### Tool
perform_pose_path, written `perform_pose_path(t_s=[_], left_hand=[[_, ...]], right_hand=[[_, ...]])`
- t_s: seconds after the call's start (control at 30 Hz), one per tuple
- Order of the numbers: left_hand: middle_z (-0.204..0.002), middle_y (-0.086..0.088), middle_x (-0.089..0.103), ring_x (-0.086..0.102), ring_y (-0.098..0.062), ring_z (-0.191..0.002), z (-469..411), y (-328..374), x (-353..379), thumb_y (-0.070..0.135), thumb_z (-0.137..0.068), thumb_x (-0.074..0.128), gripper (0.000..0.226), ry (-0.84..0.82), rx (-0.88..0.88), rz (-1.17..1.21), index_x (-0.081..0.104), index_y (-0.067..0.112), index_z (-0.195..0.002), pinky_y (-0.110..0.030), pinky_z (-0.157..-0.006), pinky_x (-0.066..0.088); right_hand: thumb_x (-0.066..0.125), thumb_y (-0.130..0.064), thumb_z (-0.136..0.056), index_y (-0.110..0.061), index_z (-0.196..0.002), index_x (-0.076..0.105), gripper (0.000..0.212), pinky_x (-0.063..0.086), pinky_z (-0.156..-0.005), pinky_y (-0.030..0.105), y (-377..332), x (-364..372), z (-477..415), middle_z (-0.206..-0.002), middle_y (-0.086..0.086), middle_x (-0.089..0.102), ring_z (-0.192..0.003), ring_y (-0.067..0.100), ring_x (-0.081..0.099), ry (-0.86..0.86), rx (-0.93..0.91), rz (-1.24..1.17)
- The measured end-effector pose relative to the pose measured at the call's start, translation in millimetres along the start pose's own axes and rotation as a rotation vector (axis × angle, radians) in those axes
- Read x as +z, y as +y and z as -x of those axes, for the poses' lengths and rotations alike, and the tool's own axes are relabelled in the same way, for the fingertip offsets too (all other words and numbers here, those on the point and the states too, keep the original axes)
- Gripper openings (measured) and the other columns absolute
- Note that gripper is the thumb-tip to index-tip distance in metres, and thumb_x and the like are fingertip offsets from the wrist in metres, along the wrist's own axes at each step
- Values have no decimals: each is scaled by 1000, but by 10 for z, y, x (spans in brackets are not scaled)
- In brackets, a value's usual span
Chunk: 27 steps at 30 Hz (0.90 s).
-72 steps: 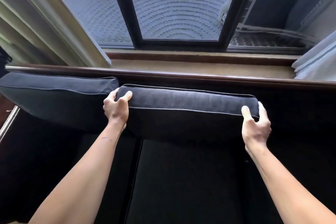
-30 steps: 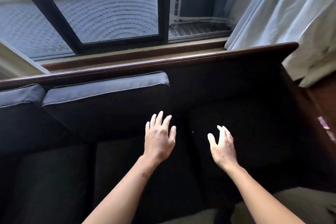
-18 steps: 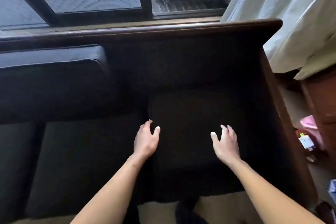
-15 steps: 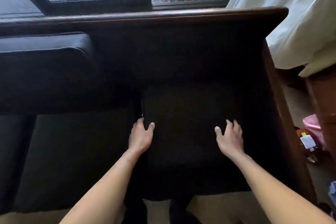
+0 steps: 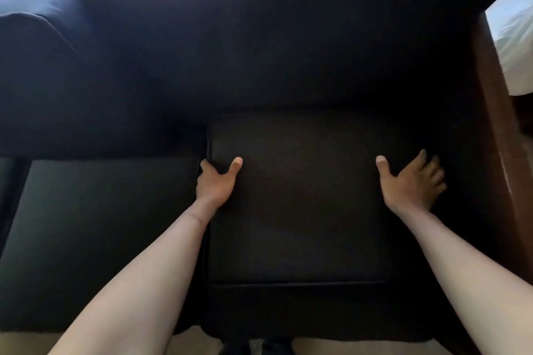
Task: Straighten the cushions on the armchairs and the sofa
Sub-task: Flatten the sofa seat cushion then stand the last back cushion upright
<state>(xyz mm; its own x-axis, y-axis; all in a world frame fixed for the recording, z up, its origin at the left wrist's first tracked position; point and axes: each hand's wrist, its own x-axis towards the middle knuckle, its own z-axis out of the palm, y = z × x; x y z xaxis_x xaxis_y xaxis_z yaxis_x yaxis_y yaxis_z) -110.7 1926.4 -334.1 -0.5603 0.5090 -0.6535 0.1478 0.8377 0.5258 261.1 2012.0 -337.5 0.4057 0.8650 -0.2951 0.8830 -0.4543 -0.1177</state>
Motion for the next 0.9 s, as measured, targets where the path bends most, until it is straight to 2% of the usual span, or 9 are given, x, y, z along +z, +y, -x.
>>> perform_pose_path(t_s=[0.17,0.27,0.33,0.43,0.53,0.67,0.8,0.9], left_hand=[[-156,-7,55,56,-34,-140,-126,-70,-34,59,-87,80,95,-27,-5,88,37,18,-160,-48,-116,48],[-152,-4,58,61,-32,-134,-158,-100,-93,70,-66,85,112,-57,-17,151,41,22,-158,-53,-113,52],[-150,-2,61,64,-30,-130,-186,-148,-142,72,-58,85,119,-71,-23,169,43,24,-158,-52,-111,54],[-147,-1,64,67,-28,-126,-176,-204,-191,64,-64,89,110,-97,-52,215,47,23,-158,-50,-109,56],[-144,-1,66,68,-26,-123,-136,-269,-205,50,-79,88,93,-131,-57,245,47,21,-157,-48,-109,56],[-146,-2,64,67,-29,-124,-82,-317,-217,52,-76,84,96,-137,-66,255,45,23,-159,-52,-108,55],[-148,-2,63,63,-32,-130,105,-408,-246,62,-69,81,103,-44,-61,189,47,25,-158,-54,-112,51],[-142,-1,67,64,-33,-128,282,-553,-342,76,-57,78,109,59,-40,204,54,29,-152,-54,-112,51]], right_hand=[[48,-89,-77,-3,-159,18,122,23,-116,59,-67,-14,-131,-159,28,29,-144,47,28,48,93,-13],[46,-91,-75,0,-152,33,120,24,-116,57,-82,-81,-175,-154,31,33,-142,47,31,44,124,18],[52,-87,-77,-2,-151,34,115,26,-116,58,-41,-78,-115,-156,29,31,-143,47,30,30,122,-39],[58,-86,-74,-10,-156,25,117,29,-116,59,29,-84,12,-159,24,28,-145,44,30,-31,120,-156],[63,-87,-67,-14,-156,22,122,30,-116,60,107,-131,90,-157,20,37,-142,44,37,-87,168,-220],[70,-88,-58,-5,-153,26,134,26,-117,61,252,-129,288,-156,22,37,-144,42,35,-84,273,-261],[71,-83,-63,3,-145,37,123,30,-113,60,377,-41,605,-150,26,41,-140,43,37,-3,351,-308],[72,-76,-70,2,-141,41,110,30,-111,61,352,-65,778,-147,24,45,-138,43,39,74,327,-388]])
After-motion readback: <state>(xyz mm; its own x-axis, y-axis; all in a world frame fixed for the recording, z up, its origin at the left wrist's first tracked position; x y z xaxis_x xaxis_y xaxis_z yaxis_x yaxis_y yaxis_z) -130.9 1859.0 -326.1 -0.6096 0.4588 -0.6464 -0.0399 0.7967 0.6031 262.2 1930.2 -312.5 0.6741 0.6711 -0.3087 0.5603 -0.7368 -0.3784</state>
